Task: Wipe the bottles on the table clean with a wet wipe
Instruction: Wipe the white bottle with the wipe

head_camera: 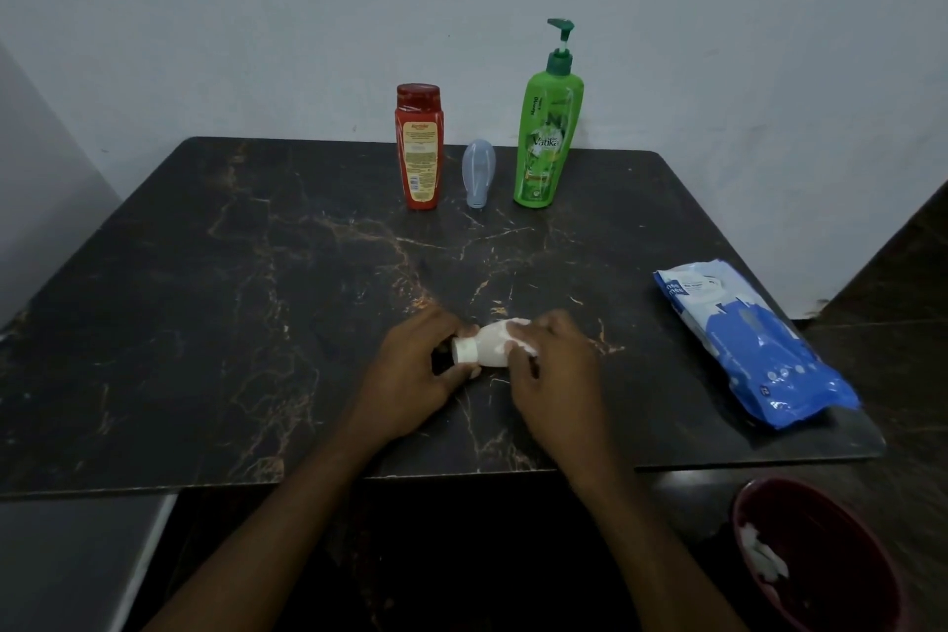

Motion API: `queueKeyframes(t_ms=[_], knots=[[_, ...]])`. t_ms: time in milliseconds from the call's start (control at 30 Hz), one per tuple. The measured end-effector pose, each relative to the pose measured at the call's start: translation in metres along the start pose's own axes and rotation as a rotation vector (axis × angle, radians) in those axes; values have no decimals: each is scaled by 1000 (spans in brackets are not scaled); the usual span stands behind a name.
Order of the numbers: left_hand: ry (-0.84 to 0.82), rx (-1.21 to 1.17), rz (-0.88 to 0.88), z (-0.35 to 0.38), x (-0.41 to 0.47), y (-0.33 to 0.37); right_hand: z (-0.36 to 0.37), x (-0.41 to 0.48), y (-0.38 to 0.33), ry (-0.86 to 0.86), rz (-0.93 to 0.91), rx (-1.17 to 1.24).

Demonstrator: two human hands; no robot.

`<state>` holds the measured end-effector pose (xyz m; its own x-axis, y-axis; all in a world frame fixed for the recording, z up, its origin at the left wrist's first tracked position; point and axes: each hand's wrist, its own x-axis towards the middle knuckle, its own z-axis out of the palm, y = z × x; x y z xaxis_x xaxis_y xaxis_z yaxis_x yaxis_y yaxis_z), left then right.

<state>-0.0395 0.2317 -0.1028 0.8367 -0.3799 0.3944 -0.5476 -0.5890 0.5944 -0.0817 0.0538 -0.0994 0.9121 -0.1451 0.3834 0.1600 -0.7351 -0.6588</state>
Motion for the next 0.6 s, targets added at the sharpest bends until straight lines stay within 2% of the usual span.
queueKeyframes(t_ms=[67, 267, 433, 533, 600], knots=[[24, -25, -18, -1, -1, 1, 4, -4, -3, -39, -71, 34], [61, -61, -62, -1, 0, 3, -3, 7, 6, 67, 82, 66], [73, -41, 13, -2, -1, 3, 1, 2, -10, -44, -132, 89], [68, -14, 34, -3, -2, 4, -5, 11, -4, 38, -31, 47], [62, -7, 43, -2, -2, 4, -8, 13, -6, 23, -25, 36]])
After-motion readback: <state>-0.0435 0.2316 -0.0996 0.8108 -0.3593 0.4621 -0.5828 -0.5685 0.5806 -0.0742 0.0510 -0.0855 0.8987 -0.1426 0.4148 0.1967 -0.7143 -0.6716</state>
